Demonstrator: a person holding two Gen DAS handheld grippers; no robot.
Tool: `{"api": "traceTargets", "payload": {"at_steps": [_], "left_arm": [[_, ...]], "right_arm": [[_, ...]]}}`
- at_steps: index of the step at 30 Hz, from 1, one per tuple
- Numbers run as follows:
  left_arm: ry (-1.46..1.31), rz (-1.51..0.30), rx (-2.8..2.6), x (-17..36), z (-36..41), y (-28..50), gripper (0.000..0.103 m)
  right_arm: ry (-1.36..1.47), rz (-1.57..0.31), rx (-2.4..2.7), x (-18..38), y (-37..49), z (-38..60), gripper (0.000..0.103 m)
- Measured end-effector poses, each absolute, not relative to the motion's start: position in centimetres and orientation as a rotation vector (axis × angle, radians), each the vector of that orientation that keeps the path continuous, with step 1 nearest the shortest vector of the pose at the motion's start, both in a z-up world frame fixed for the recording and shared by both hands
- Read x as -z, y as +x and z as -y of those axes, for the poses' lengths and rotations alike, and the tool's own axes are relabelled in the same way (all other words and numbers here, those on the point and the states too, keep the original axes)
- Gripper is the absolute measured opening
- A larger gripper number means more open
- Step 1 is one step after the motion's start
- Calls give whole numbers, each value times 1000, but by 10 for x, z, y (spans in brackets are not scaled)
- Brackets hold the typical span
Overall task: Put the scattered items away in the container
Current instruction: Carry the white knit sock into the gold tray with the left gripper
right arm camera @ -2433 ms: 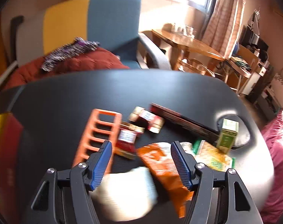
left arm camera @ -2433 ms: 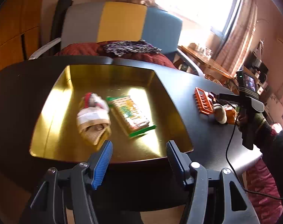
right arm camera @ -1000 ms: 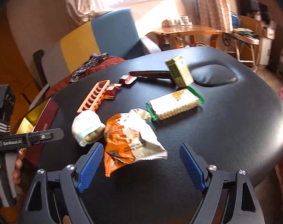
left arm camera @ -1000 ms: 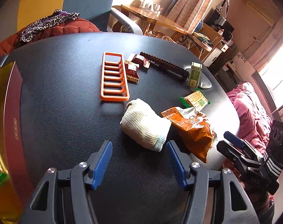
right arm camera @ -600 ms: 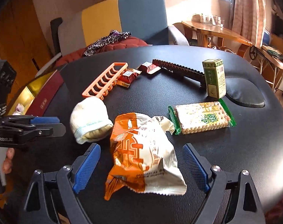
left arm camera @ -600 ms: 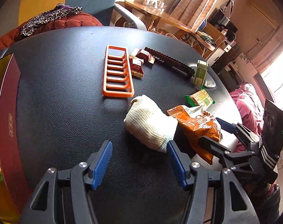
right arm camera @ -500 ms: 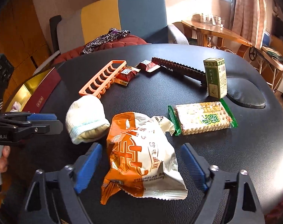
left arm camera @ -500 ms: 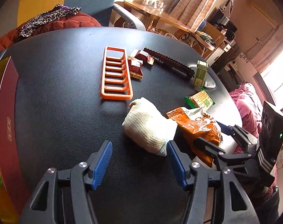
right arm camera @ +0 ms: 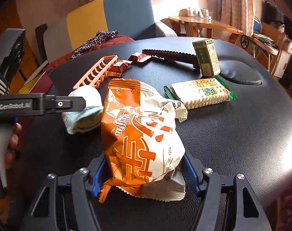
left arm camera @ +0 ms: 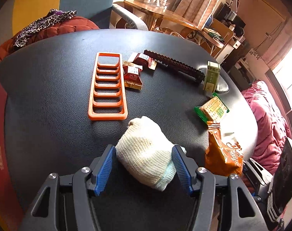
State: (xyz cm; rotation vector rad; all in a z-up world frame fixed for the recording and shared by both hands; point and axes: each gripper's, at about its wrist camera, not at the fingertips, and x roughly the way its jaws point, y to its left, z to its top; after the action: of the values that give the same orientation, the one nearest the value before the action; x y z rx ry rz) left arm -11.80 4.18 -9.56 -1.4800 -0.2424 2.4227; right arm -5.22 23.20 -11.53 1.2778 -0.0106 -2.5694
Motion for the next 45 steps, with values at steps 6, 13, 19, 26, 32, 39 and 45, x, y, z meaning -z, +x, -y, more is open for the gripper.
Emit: {"api": "traceTargets", "payload": {"at_steps": [6, 13, 19, 26, 32, 39, 45], "left_arm": [[-1463, 268, -2423, 100, -39, -121, 58], [-1436, 230, -2437, 99, -35, -110, 53], [-1429, 240, -2436, 99, -18, -92, 52], [-1447, 266, -2425, 97, 7, -61, 52], [-1434, 333, -2418, 93, 23, -41, 64], [-1436, 431, -2417, 94, 22, -48, 66], [-1484, 425, -2408, 107, 5, -53, 64]], "right_arm": [[1253, 57, 2602, 112, -54, -233, 73], [1230, 19, 2643, 106, -55, -226, 80], [1203, -56, 2676, 103, -51, -215, 72], [1223, -21, 2665, 103, -34, -206, 71], [1226, 16, 2655, 105, -20, -199, 71], [1243, 20, 2654, 106, -19, -198, 72], [1276, 27, 2648, 112, -19, -199, 73]]}}
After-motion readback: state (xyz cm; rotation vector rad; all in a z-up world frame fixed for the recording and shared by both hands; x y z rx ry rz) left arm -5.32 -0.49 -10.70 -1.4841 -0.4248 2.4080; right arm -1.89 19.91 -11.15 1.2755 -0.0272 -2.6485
